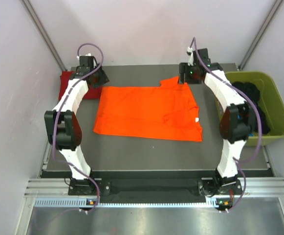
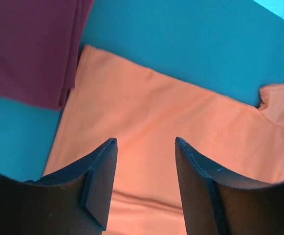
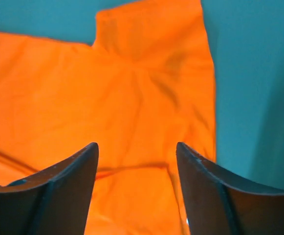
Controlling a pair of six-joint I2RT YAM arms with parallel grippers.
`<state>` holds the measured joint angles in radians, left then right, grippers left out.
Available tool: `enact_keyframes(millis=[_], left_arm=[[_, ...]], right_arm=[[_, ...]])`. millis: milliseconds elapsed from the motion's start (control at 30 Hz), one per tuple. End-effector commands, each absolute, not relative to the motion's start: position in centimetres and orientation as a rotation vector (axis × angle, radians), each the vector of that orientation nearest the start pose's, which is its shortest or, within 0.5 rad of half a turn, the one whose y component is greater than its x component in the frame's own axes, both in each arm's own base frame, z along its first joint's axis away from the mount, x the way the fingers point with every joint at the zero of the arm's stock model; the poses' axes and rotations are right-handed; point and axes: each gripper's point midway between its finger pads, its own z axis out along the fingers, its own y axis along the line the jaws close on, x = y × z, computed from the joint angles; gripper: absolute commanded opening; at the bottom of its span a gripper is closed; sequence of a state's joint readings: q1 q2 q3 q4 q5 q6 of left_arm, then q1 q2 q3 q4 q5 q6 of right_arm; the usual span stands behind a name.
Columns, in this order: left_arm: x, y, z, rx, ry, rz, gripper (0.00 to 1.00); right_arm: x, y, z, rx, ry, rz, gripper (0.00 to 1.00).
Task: Fold and stack the t-shirts
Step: Fold the tshirt
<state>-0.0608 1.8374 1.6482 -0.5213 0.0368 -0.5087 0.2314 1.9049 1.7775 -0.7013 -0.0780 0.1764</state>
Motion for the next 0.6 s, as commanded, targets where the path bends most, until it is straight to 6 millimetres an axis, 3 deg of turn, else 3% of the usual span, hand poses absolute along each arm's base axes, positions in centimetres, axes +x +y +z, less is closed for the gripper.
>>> enact_keyframes(millis=[0, 67, 100, 133, 167, 200, 267, 300, 333, 567], left_arm=[[52.7, -5.6, 18.4, -0.374, 2.235, -0.403, 0.56], [54.0, -5.1, 17.1, -0.343, 2.234, -0.415, 0.56], [54.7, -5.3, 17.4, -0.324, 2.226, -0.426, 0.56], [55.3, -5.4, 15.6, -0.300, 2.260, -0.425, 0.56], [55.8, -5.6, 15.2, -0.270, 2.262, -0.436, 0.56], [56.6, -4.6, 15.6, -0.263, 2.247, -0.443, 0.55], [57.4, -4.3, 13.1, -0.233, 2.294, -0.420, 0.55], [58.3, -4.1, 13.5, -0.228, 2.283, -0.404, 0.55], [58.7, -4.0, 11.6, -0.227, 2.314, -0.389, 0.55], [60.5, -2.5, 9.1, -0.205, 2.327, -0.279, 0.56]], right_arm=[[52.7, 14.0, 17.6, -0.136, 2.354, 0.368, 0.66], [54.8, 13.6, 17.3, -0.114, 2.322, 0.410, 0.68], [55.8, 13.4, 16.4, -0.103, 2.321, 0.418, 0.68], [56.9, 13.2, 16.4, -0.103, 2.291, 0.424, 0.68], [57.5, 12.8, 16.0, -0.101, 2.286, 0.433, 0.68], [58.4, 12.7, 15.2, -0.102, 2.285, 0.437, 0.68], [59.6, 11.9, 14.7, -0.088, 2.270, 0.440, 0.68], [60.4, 11.9, 13.8, -0.081, 2.275, 0.449, 0.68], [60.9, 11.4, 13.5, -0.071, 2.271, 0.458, 0.68], [63.0, 11.4, 9.8, -0.062, 2.269, 0.539, 0.66]])
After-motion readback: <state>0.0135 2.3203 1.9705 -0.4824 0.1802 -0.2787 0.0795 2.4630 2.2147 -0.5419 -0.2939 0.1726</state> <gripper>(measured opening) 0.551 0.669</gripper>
